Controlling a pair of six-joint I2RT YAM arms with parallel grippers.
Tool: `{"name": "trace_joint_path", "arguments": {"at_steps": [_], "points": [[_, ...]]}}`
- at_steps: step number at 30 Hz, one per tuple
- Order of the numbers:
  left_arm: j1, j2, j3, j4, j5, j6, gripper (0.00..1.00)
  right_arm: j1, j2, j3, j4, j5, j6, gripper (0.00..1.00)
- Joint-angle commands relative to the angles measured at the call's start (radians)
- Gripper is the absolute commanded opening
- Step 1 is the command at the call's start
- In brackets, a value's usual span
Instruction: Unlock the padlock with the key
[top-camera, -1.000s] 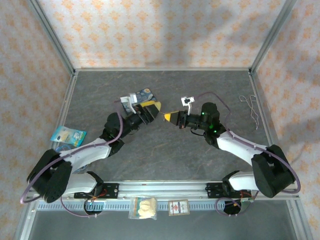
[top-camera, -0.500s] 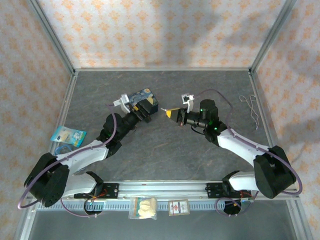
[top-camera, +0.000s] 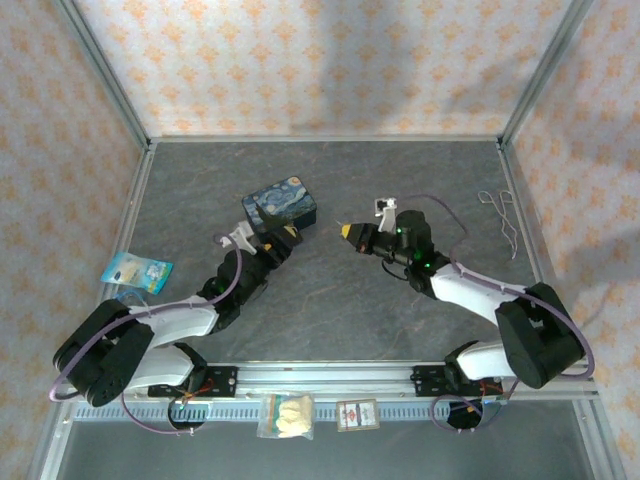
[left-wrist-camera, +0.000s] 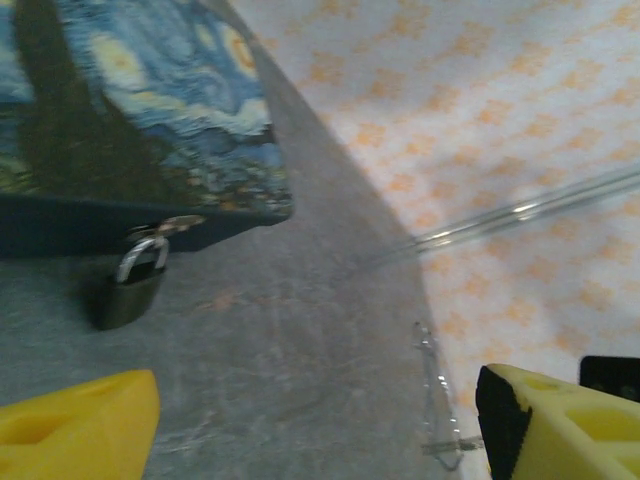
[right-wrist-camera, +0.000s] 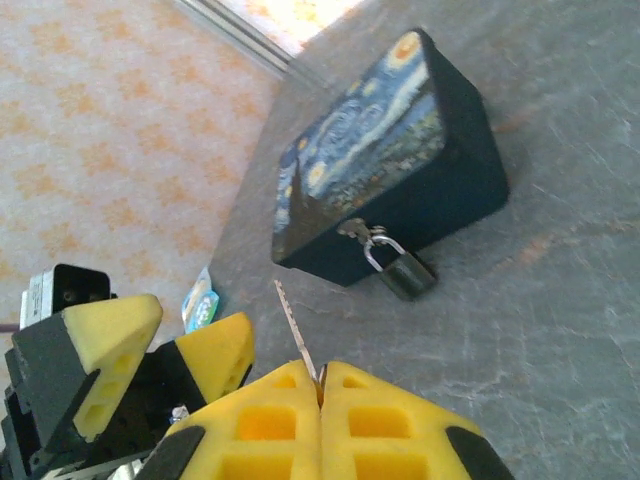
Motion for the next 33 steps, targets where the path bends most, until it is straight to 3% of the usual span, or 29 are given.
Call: {"name": "trace_joint_path", "arguments": {"at_steps": [1, 11, 16, 25, 33], "points": [[-0.01, 0.068, 0.01, 0.013, -0.076, 0.048, 0.78, 0.002, -0.008, -0.007, 0.014, 0.06, 0.043, 0.0], [-0.012, 0.346, 0.151, 0.076, -0.093, 0.107, 0.62, 0.0, -0.031, -0.001, -0.034, 0.099, 0.016, 0.0], [-0.011, 0.453, 0.226, 0.055, -0.154, 0.118, 0.56, 0.0, -0.02, 0.004, -0.042, 0.091, 0.007, 0.0], [0.001, 0.597, 0.353, -0.041, -0.23, 0.1, 0.54, 0.0, -0.043, -0.01, -0.057, 0.113, -0.015, 0.0], [0.03, 0.678, 0.396, -0.08, -0.21, 0.053, 0.55, -0.008, -0.049, -0.025, -0.057, 0.126, -0.024, 0.0]]}}
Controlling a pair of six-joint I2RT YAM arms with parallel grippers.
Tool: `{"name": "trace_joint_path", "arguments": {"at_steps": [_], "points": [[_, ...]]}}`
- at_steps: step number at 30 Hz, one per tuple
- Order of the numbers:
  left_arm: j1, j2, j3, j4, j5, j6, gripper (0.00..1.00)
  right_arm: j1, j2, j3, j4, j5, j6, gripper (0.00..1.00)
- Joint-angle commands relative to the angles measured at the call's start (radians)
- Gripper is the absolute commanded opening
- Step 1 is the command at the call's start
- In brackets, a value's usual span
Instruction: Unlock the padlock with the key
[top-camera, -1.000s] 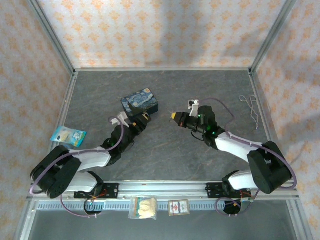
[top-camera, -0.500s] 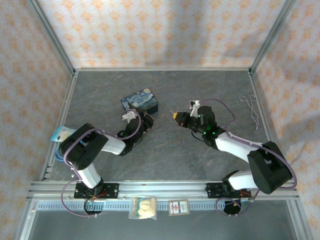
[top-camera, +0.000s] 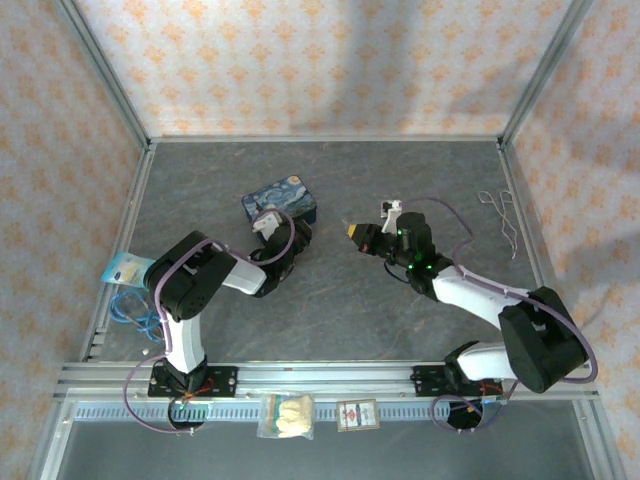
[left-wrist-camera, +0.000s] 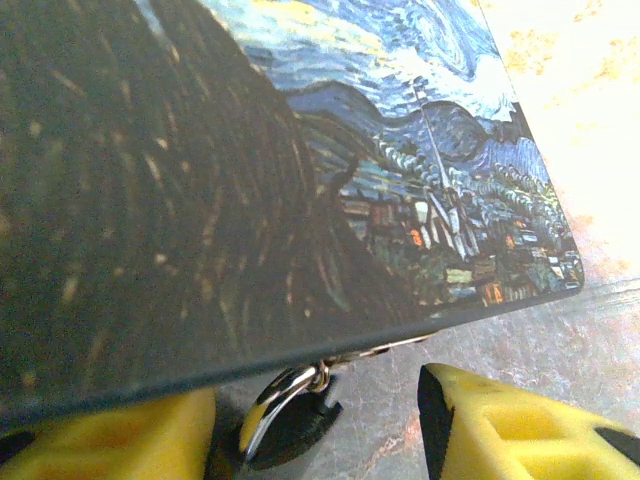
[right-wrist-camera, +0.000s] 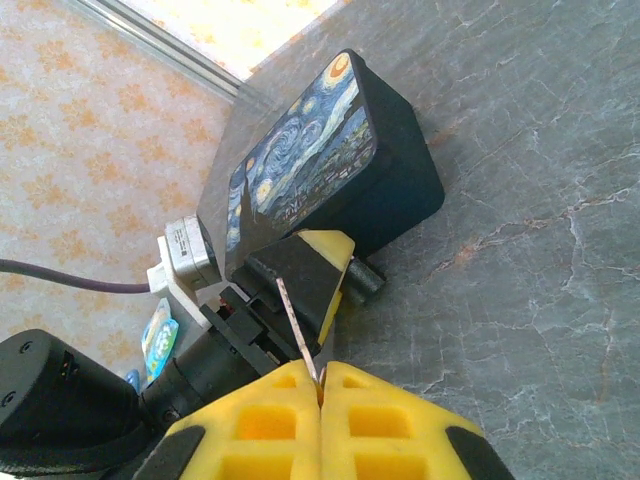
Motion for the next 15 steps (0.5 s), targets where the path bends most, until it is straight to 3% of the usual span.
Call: {"name": "trace_joint_path", "arguments": {"at_steps": [1, 5, 10, 15], "points": [[0.028, 0.069, 0.027, -0.072, 0.003, -0.03, 0.55, -0.007, -0.019, -0.017, 0.004, 0.027, -0.021, 0.0], [0.04, 0.09, 0.032, -0.075, 0.034, -0.027, 0.53, -0.009, -0.019, -0.018, 0.002, 0.026, -0.024, 0.0], [0.057, 0.104, -0.008, 0.001, 0.079, -0.031, 0.29, -0.012, -0.019, -0.03, 0.004, 0.039, -0.029, 0.0], [0.08, 0.111, -0.025, 0.087, 0.136, -0.021, 0.25, -0.017, 0.016, -0.046, 0.034, 0.022, -0.024, 0.0]]}}
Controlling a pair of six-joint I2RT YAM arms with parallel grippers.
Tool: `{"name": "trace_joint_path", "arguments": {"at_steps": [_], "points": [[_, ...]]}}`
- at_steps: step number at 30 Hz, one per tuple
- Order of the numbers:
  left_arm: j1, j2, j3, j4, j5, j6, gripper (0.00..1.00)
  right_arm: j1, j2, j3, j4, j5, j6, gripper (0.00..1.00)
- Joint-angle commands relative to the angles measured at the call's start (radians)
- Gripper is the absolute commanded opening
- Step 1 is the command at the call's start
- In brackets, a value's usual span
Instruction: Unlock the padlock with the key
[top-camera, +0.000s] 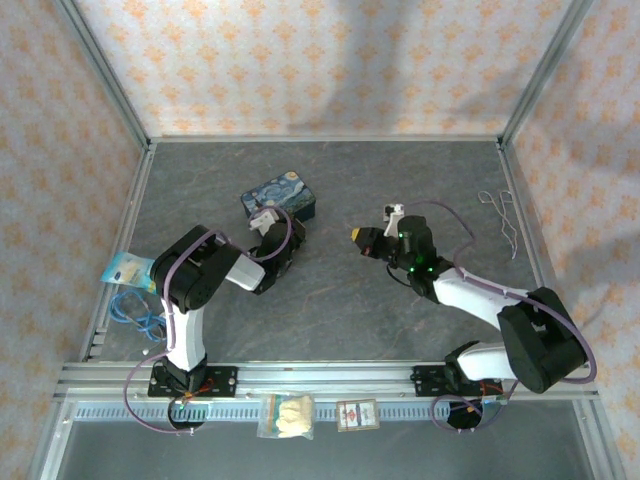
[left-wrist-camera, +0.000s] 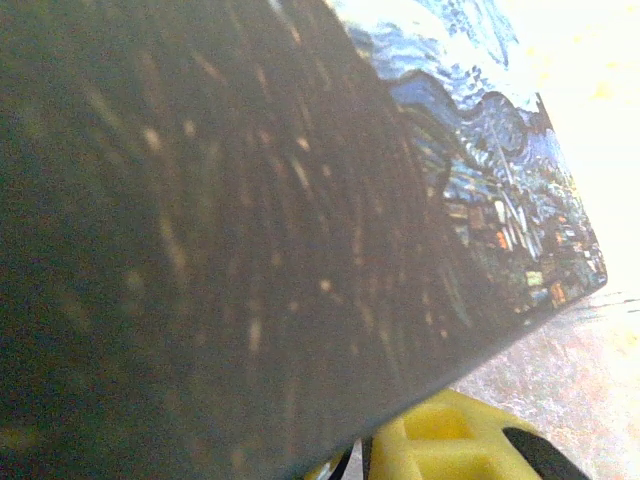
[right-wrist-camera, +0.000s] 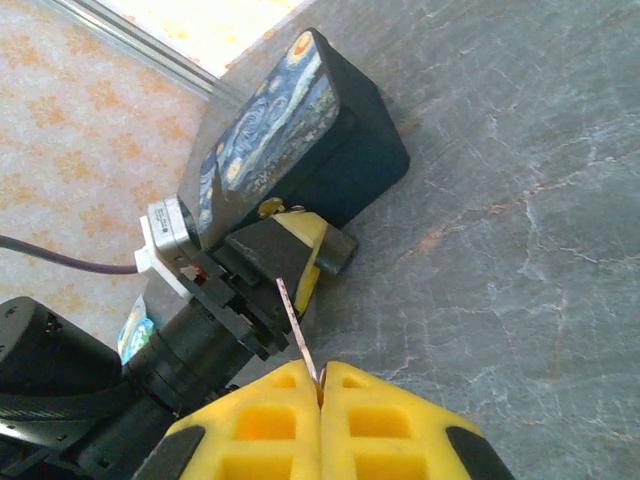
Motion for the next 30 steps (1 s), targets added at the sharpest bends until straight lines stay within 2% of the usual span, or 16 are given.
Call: {"name": "trace_joint_path", "arguments": {"at_steps": [1, 3, 6, 10, 17, 23, 30], "points": [[0.03, 0.049, -0.03, 0.003, 0.068, 0.005, 0.24, -0.007, 0.025, -0.014, 0.043, 0.004, -0.012, 0.0], [0.04, 0.05, -0.033, 0.037, 0.107, 0.009, 0.22, -0.009, 0.044, -0.016, 0.055, -0.002, -0.01, 0.0], [0.056, 0.039, -0.048, 0.084, 0.171, -0.002, 0.1, -0.009, 0.066, -0.015, 0.063, -0.016, -0.008, 0.0], [0.073, 0.0, -0.079, 0.146, 0.267, -0.053, 0.0, -0.009, 0.09, -0.017, 0.083, -0.051, -0.004, 0.0], [0.079, -0.074, -0.14, 0.291, 0.392, -0.201, 0.0, -0.008, 0.205, -0.028, 0.254, -0.166, 0.1, 0.0], [0.09, -0.049, -0.174, 0.547, 0.486, -0.354, 0.0, -0.009, 0.302, -0.032, 0.402, -0.237, 0.175, 0.0], [0.088, 0.012, -0.184, 0.704, 0.529, -0.467, 0.0, -0.008, 0.395, -0.03, 0.556, -0.294, 0.258, 0.0]]}}
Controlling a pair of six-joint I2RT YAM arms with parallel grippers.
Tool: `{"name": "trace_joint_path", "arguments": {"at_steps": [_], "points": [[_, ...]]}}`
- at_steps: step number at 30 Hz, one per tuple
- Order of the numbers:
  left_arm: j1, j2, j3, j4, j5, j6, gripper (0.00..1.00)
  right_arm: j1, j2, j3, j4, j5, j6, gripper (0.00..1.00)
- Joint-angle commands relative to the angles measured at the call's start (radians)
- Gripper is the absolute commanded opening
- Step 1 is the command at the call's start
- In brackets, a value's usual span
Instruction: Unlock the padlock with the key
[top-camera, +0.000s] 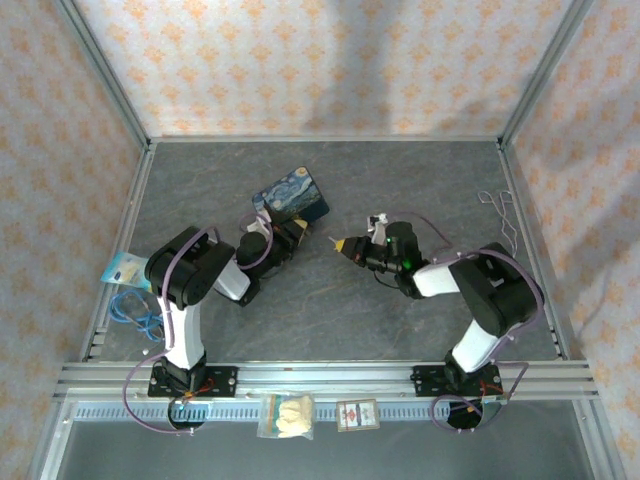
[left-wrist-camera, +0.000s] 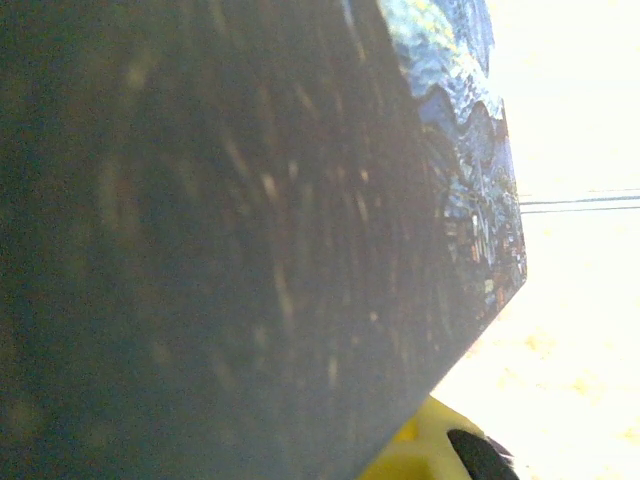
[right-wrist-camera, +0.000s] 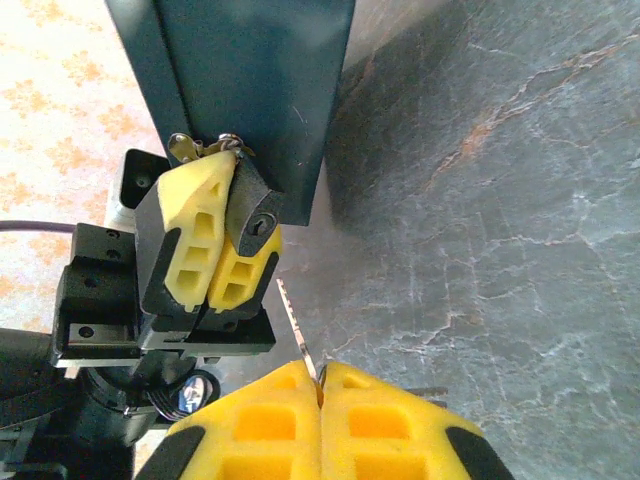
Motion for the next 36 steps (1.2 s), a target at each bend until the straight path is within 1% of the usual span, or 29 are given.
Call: {"name": "trace_joint_path", "arguments": {"at_steps": [1, 8, 14, 22, 27, 36], "points": [[0.005, 0.006, -0.016, 0.19, 0.042, -0.083, 0.0, -0.004, 0.033, -0.008, 0.153, -0.057, 0.058, 0.0], [0.003, 0.001, -0.027, 0.204, 0.026, -0.081, 0.0, 0.034, 0.085, 0.045, 0.183, -0.086, 0.079, 0.0], [-0.001, 0.013, -0.029, 0.227, 0.025, -0.088, 0.0, 0.048, 0.13, 0.064, 0.264, -0.097, 0.128, 0.0], [-0.008, 0.028, -0.029, 0.245, 0.027, -0.088, 0.0, 0.061, 0.147, 0.086, 0.247, -0.085, 0.117, 0.0], [-0.013, 0.048, -0.04, 0.298, 0.026, -0.109, 0.0, 0.058, 0.157, 0.101, 0.235, -0.075, 0.103, 0.0], [-0.019, 0.052, -0.057, 0.323, 0.015, -0.112, 0.0, 0.045, 0.161, 0.104, 0.207, -0.063, 0.085, 0.0]]}}
